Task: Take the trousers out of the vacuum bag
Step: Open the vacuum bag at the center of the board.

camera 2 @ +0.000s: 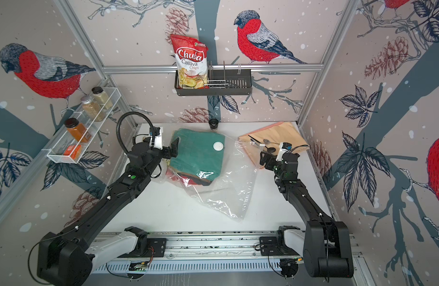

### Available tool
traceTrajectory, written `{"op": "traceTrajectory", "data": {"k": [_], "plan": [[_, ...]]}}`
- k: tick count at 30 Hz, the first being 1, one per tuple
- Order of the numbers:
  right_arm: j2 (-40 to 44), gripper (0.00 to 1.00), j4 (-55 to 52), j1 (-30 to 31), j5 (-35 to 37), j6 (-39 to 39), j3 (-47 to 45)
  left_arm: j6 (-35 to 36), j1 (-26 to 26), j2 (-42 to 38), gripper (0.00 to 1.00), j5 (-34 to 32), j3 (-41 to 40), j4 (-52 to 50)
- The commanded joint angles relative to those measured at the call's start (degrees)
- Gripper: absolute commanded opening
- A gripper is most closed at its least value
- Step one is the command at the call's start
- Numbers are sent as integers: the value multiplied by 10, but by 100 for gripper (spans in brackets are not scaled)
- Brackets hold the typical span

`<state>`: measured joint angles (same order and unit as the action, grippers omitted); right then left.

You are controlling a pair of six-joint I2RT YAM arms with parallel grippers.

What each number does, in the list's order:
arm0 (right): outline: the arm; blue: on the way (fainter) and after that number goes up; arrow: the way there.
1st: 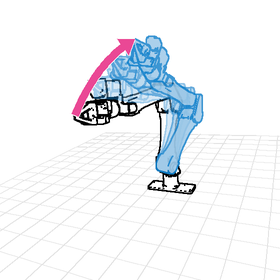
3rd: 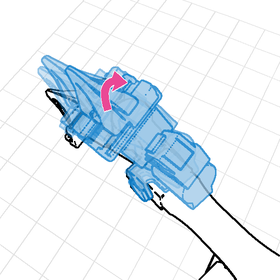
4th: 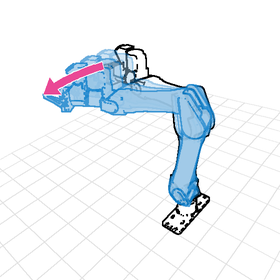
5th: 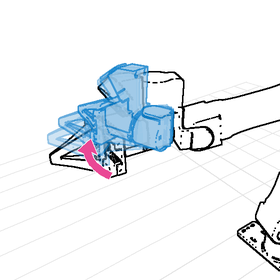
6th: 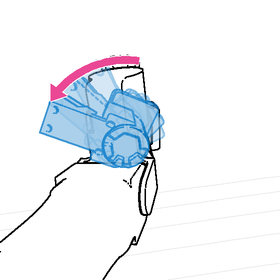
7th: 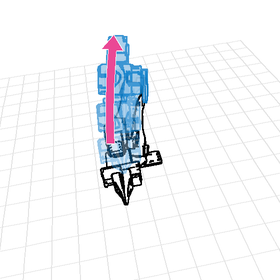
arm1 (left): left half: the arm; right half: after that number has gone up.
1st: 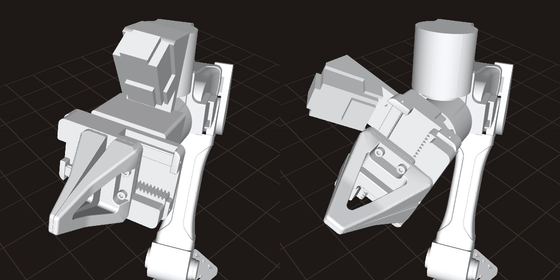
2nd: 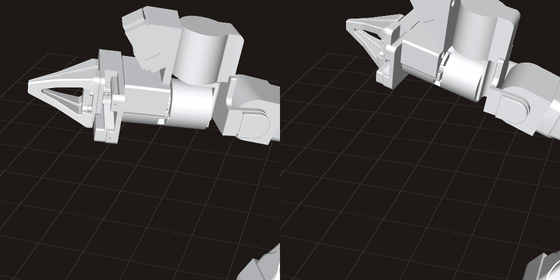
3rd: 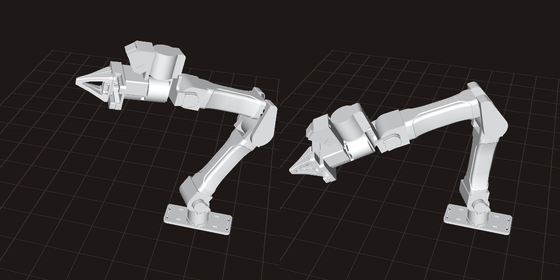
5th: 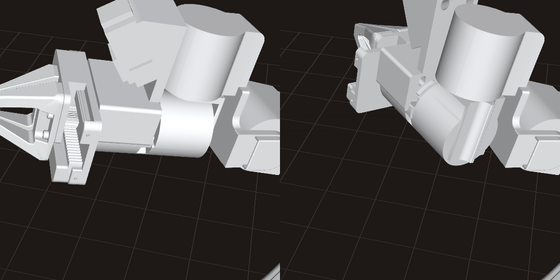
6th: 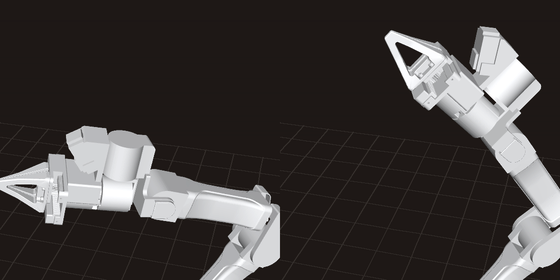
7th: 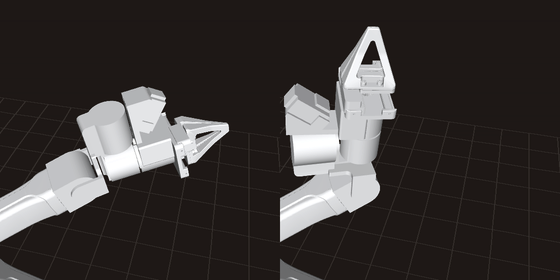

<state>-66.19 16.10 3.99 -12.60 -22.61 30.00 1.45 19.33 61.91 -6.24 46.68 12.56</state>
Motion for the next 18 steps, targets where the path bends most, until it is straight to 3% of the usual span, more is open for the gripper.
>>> {"op": "traceTrajectory", "data": {"k": [1,18], "plan": [[-3,93,-16,16,-18,-19,-8,-2,1,-10,97,-2,12,-25],[-42,82,38,54,-104,-74,-34,-12,8,-7,96,22,11,-36]]}}
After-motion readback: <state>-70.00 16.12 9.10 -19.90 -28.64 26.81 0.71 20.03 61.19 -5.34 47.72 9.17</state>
